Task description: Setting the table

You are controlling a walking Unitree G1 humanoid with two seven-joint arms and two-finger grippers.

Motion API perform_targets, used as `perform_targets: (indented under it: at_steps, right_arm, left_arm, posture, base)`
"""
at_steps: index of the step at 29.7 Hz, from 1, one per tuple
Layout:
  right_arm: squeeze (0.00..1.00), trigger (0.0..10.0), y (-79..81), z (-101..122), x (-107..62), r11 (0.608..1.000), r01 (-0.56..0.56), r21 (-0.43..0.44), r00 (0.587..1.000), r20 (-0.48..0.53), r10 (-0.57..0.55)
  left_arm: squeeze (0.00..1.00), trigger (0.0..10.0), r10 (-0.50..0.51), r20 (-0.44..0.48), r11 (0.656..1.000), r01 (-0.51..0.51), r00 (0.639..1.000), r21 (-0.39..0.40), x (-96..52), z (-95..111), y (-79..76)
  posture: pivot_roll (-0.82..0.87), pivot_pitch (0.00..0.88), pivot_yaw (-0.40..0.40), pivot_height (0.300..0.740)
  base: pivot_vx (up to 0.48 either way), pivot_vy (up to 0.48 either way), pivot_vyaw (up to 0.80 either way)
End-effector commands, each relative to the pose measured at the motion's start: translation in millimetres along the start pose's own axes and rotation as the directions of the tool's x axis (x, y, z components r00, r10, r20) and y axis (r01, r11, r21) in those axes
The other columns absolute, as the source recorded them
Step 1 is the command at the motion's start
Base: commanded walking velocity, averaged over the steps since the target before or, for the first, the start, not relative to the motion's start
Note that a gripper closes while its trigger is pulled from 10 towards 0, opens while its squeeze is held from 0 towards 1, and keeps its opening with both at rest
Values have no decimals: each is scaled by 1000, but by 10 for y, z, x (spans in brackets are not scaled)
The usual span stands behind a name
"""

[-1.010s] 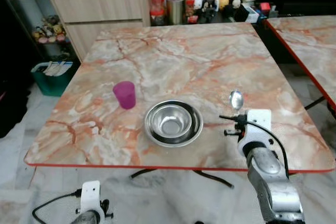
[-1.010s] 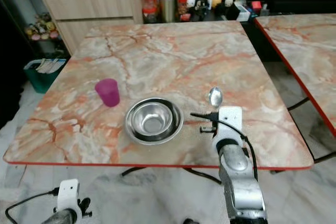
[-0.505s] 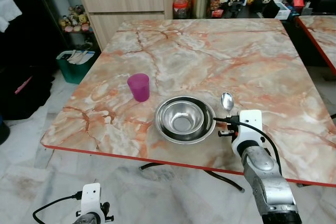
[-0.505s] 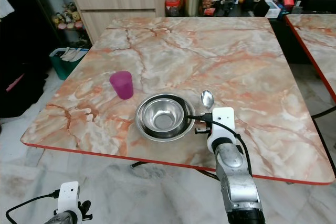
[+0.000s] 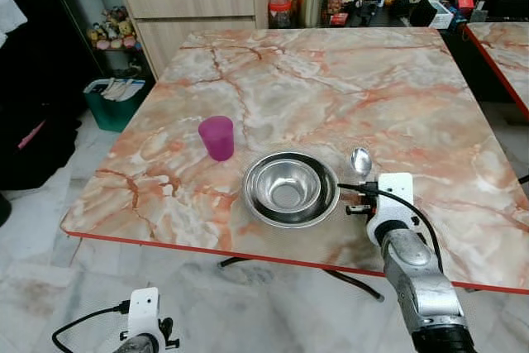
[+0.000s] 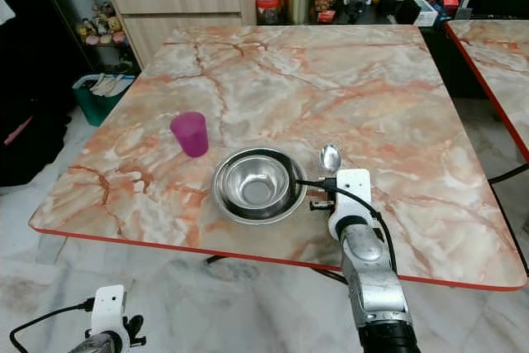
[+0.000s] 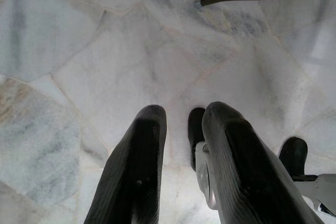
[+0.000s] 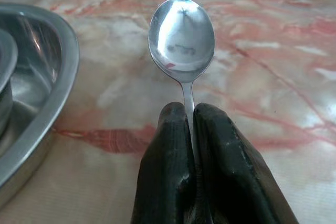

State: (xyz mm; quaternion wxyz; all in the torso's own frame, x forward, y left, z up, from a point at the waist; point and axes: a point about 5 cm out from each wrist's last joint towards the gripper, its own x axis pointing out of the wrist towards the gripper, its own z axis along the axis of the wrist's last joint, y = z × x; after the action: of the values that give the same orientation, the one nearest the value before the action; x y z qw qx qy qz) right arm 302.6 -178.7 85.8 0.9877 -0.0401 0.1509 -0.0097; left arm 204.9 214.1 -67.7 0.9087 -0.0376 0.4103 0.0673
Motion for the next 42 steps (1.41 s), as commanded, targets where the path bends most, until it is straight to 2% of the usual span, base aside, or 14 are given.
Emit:
perform_targets:
  at_steps: [1,13,19,31,32,33,34,42]
  right_arm:
    - [0,10000,55,14,15,1000,-22,-5,1000,-2,22]
    - [0,10000,80,-14,21,1000,-23,-13,999,-24,22]
    - [0,10000,61,-112,24,1000,-1,-25,996,-89,-1]
    - [0,10000,57,-99,22,1000,2,-18,996,-89,-3]
    - [475,10000,59,-105,23,1000,1,-21,996,-92,-3]
    - [475,10000,59,-106,23,1000,1,-22,996,-93,-3]
    - [533,10000,60,-108,23,1000,1,-22,996,-94,-3]
    - [557,10000,61,-114,24,1000,1,-24,995,-97,-3]
  left_arm:
    - [0,10000,8,-16,1000,-8,1000,14,-10,-30,46]
    - [0,10000,8,-20,1000,-8,1000,14,-10,-34,50]
    - [0,10000,5,-22,1000,-5,1000,12,-11,-37,49]
    - [0,10000,5,-24,1000,-5,1000,12,-12,-42,49]
    - [0,10000,6,-24,1000,-5,1000,12,-12,-41,49]
    - [0,10000,6,-24,1000,-5,1000,12,-11,-41,49]
    - [0,10000,6,-24,1000,-6,1000,12,-11,-41,49]
    - [0,10000,6,-24,1000,-6,1000,12,-12,-42,49]
  posture:
    - [-52,91,67,740]
    - [-51,94,67,740]
    - [-48,96,67,740]
    - [-49,96,65,740]
    - [-48,97,65,740]
    - [-48,97,65,740]
    - [-47,97,66,740]
    - [-49,96,66,740]
  base:
    - [0,0,0]
    - [0,0,0]
    - [0,0,0]
    - [0,0,0]
    - [0,0,0]
    - [0,0,0]
    - [0,0,0]
    - [0,0,0]
